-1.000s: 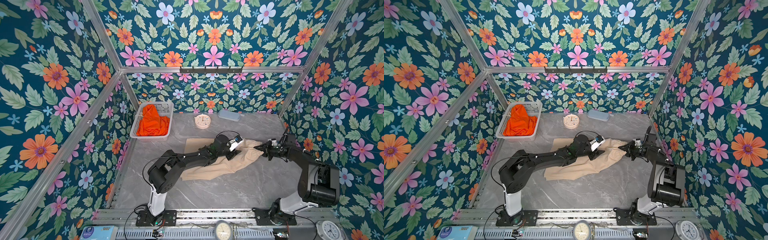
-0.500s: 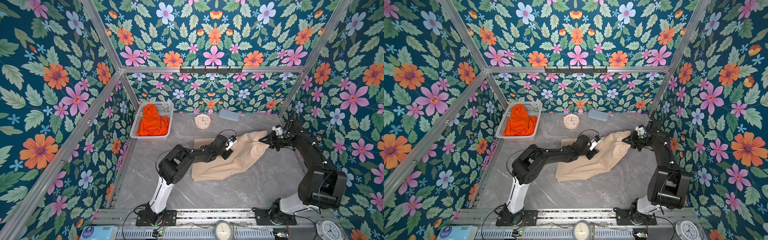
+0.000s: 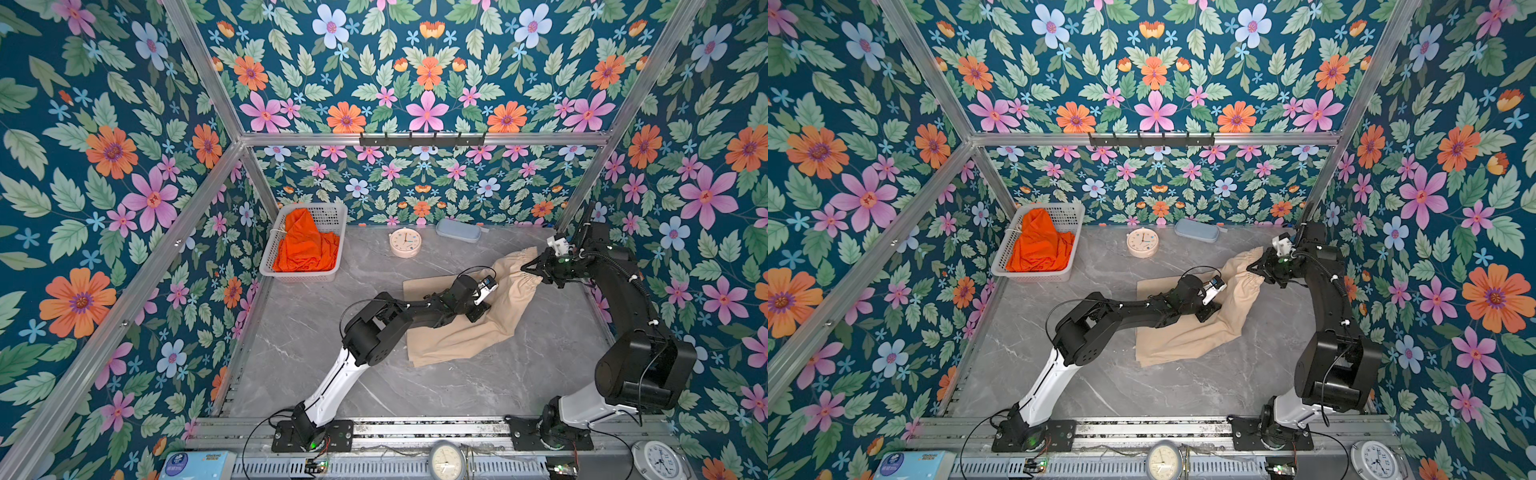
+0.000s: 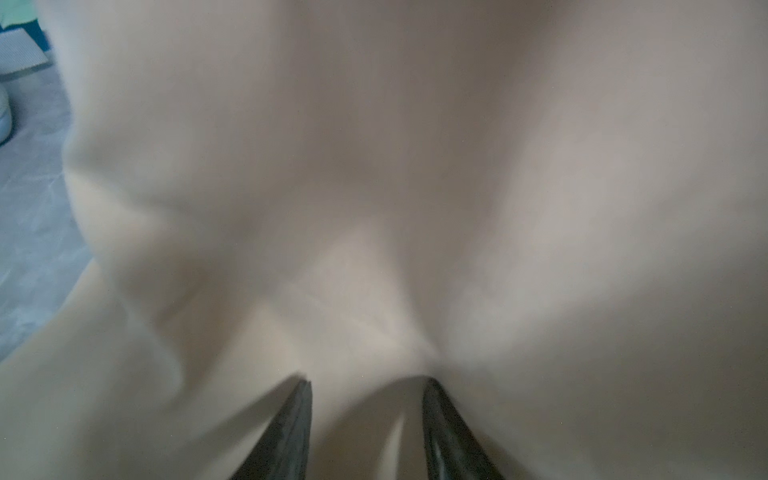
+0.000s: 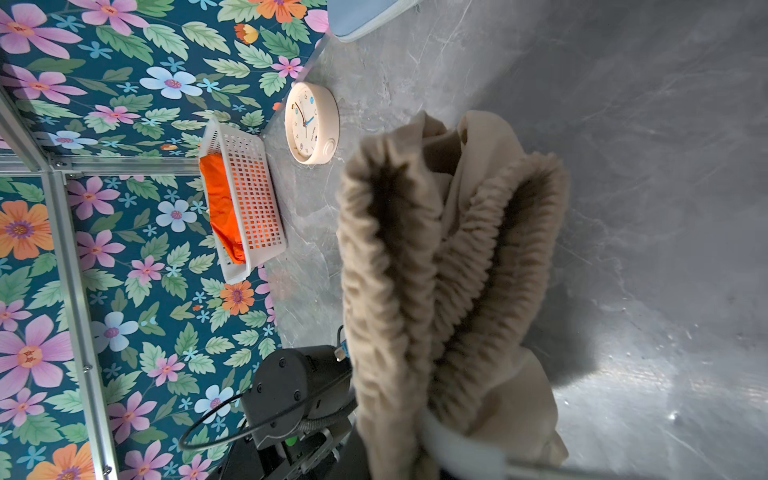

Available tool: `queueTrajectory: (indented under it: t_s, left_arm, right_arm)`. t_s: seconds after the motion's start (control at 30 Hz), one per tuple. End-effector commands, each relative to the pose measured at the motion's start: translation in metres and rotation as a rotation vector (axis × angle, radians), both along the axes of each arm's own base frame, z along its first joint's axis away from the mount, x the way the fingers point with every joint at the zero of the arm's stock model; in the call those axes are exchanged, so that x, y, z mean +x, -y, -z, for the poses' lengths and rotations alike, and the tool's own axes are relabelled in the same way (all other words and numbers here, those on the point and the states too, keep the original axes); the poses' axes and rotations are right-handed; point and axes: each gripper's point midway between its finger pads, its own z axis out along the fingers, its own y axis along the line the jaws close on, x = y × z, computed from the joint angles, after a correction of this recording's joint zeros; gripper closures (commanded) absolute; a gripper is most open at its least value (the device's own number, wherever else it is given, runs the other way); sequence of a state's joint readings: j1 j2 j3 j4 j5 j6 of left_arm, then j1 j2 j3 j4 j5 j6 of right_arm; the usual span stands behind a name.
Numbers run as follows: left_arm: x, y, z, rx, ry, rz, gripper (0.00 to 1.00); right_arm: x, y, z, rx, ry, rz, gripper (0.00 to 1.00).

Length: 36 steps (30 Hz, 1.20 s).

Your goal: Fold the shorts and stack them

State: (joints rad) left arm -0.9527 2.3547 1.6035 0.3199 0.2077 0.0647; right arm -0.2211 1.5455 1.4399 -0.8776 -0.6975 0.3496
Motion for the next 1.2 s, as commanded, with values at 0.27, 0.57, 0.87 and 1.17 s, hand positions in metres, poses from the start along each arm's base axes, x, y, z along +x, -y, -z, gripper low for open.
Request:
queueTrajectory:
  t_s: [0.27,0.57,0.87,1.17]
  left_arm:
    - [0.022,-0.089,-0.075,-0.159,-0.165,-0.316,0.50]
    - [0.002,-0.238,-0.040,-0.139,-0.524,-0.701,0.52]
    - [-0.031,-0.276,0.003,-0.145,-0.712,-0.808,0.56]
    - [-0.042,-0.276,0.038,-0.109,-0.787,-0.815,0.72]
  right_arm:
    - [-0.010,-0.030,-0.005,-0.306,0.010,-0.129,0.85]
    - [-0.013,-0.079,-0.012,-0.417,0.058,-0.238,0.86]
    - [-0.016,-0.106,-0.009,-0.483,0.077,-0.301,0.86]
    - [-0.022,-0.151,0.004,-0.568,0.081,-0.413,0.86]
